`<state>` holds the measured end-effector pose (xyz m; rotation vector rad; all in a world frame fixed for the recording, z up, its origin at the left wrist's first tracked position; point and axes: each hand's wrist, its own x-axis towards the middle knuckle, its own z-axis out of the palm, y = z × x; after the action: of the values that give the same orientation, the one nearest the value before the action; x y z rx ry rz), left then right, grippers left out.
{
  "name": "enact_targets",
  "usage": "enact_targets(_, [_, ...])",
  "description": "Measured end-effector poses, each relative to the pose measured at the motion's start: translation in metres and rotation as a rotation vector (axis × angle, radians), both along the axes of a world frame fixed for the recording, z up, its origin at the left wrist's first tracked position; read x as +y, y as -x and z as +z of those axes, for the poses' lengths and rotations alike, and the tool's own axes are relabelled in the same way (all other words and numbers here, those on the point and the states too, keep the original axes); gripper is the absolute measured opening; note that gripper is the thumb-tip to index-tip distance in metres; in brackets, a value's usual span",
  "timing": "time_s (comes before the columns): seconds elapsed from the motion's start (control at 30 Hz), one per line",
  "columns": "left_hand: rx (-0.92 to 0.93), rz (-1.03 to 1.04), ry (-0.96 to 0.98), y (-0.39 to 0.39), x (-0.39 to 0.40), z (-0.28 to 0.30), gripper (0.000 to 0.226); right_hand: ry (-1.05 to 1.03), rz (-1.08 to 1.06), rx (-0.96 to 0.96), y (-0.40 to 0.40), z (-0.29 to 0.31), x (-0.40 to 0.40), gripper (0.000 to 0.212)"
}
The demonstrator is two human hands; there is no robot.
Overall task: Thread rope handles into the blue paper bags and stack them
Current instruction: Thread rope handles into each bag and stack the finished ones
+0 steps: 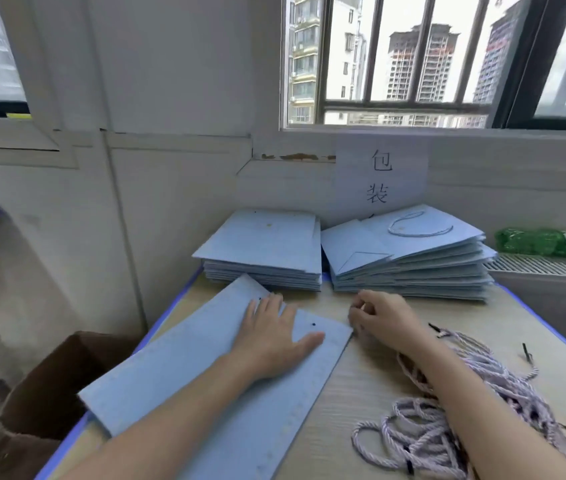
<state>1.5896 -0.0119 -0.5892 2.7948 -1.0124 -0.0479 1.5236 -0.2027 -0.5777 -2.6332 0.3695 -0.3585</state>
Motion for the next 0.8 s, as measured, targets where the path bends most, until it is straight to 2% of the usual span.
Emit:
enact_targets(0.17, [0.072,-0.155,-0.018,0.011,-0.002,-0.003,0.091,0.065,-0.027,-0.010,0.007,0.007,-0.008,0.014])
enact_targets(0.3, [0.159,-0.353,-0.045,0.016,-0.010,0.009,0.087,0.199,-0.124,0.080,0.014,0.012,-0.017,0.014])
enact_targets(0.4, [0.183,-0.480,-0.148,0.010,-0.013,0.019,0.083,0.290,-0.212,0.102,0.023,0.017,-0.022,0.018])
enact_targets(0.5, [0.198,-0.485,-0.267,0.000,-0.011,0.032,0.080,0.324,-0.333,0.233,0.033,0.022,-0.034,0.017])
enact_targets(0.57, [0.287,-0.432,-0.297,-0.005,-0.003,0.040,0.078,0.296,-0.388,0.328,0.038,0.022,-0.042,0.016])
enact_targets(0.63, [0.434,-0.402,-0.229,-0.009,0.008,0.039,0.071,0.252,-0.382,0.362,0.037,0.020,-0.043,0.017])
enact_targets(0.7, [0.535,-0.379,-0.034,-0.010,0.017,0.033,0.055,0.215,-0.300,0.317,0.032,0.017,-0.038,0.018])
enact_targets(0.73, [0.512,-0.350,0.053,-0.009,0.020,0.028,0.051,0.199,-0.235,0.283,0.028,0.016,-0.032,0.016])
enact_targets(0.8, [0.317,-0.261,0.102,0.000,0.018,0.021,0.055,0.147,-0.076,0.200,0.022,0.016,-0.015,0.014])
